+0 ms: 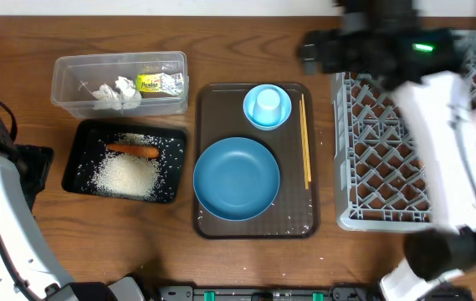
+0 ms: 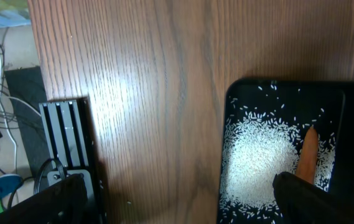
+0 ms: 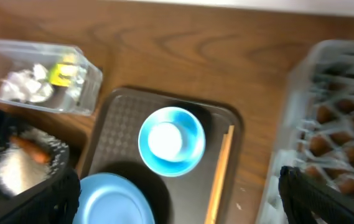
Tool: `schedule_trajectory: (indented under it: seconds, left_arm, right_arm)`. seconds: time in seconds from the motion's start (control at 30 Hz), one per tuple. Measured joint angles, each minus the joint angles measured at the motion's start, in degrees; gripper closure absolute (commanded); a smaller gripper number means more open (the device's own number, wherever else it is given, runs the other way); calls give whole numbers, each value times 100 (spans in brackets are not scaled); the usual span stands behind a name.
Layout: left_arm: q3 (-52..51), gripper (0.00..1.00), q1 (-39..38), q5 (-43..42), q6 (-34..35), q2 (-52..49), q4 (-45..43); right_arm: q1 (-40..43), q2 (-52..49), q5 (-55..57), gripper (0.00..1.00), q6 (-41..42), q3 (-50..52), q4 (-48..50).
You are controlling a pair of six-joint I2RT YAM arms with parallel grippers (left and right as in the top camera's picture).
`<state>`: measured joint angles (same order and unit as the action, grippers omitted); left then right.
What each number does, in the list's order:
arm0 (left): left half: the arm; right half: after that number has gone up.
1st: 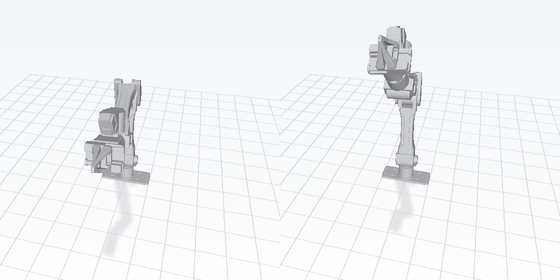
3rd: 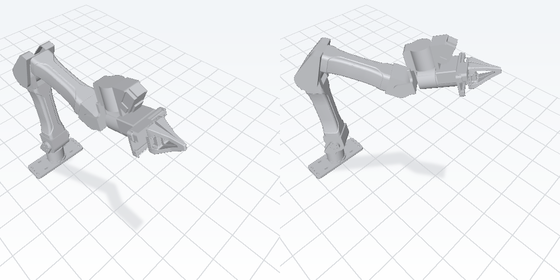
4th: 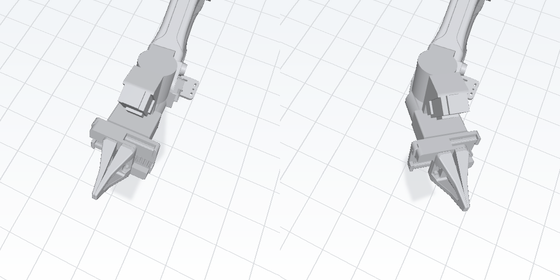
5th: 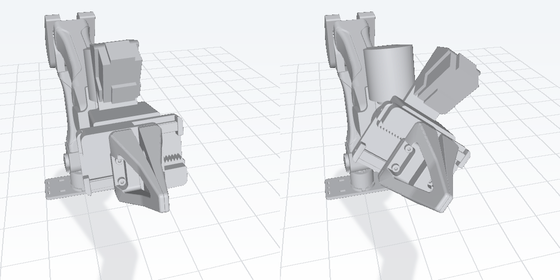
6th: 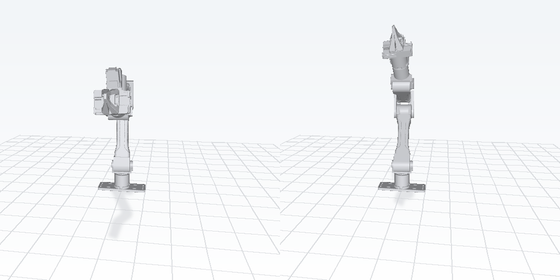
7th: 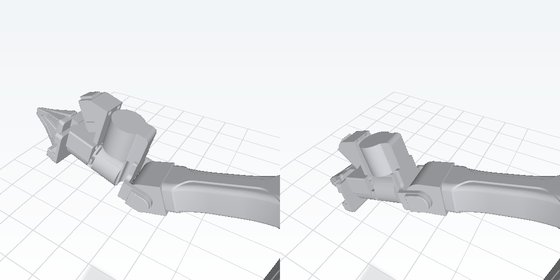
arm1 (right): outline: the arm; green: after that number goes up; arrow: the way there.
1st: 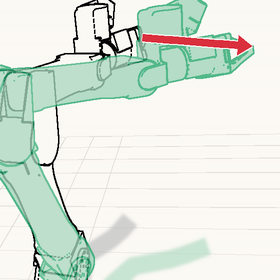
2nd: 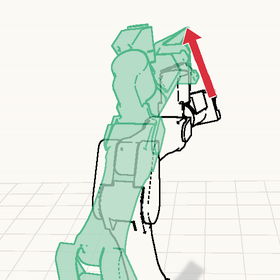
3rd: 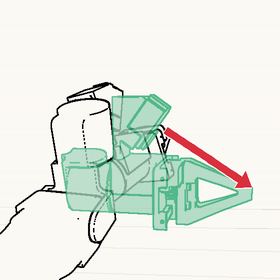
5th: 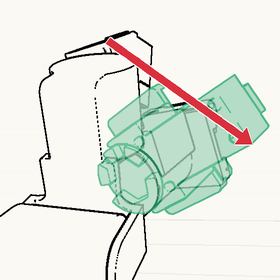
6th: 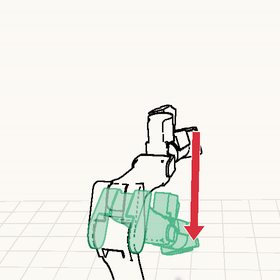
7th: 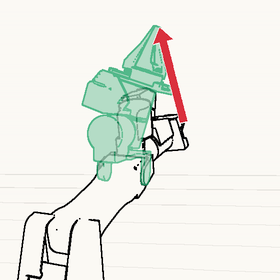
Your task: Sort waste into correct bins and load items into the dishwasher rack
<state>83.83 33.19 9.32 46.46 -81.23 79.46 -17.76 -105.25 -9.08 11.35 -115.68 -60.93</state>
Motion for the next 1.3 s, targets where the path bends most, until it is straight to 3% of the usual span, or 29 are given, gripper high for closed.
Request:
schedule_trajectory:
  seconds: [0.27, 0.6, 0.73, 0.83, 0.97, 1.1, 1.3]
  left_arm:
    - [0, 2, 0, 0, 0, 0, -2]
    - [0, 2, 0, 2, 0, 0, -2]
    - [0, 2, 0, 2, 0, 0, 0]
    - [0, 2, 0, 0, -2, 0, -2]
    - [0, 2, 0, 2, 0, 0, 0]
    - [0, 2, 0, 0, 0, 0, 0]
    - [0, 2, 0, 2, 0, 0, 0]
  right_arm:
    - [-695, -1329, 501, 1, 378, 26, 831]
    - [-1040, -2304, 1246, 2, 654, 31, 802]
    - [-1062, -2520, 1307, 7, 793, 31, 669]
    - [-1062, -2597, 1351, 16, 887, 37, 564]
    - [-1060, -2605, 1360, 19, 1001, 37, 387]
    - [-1060, -2605, 1292, 30, 1054, 37, 317]
    - [-1062, -2605, 1220, 37, 1086, 37, 339]
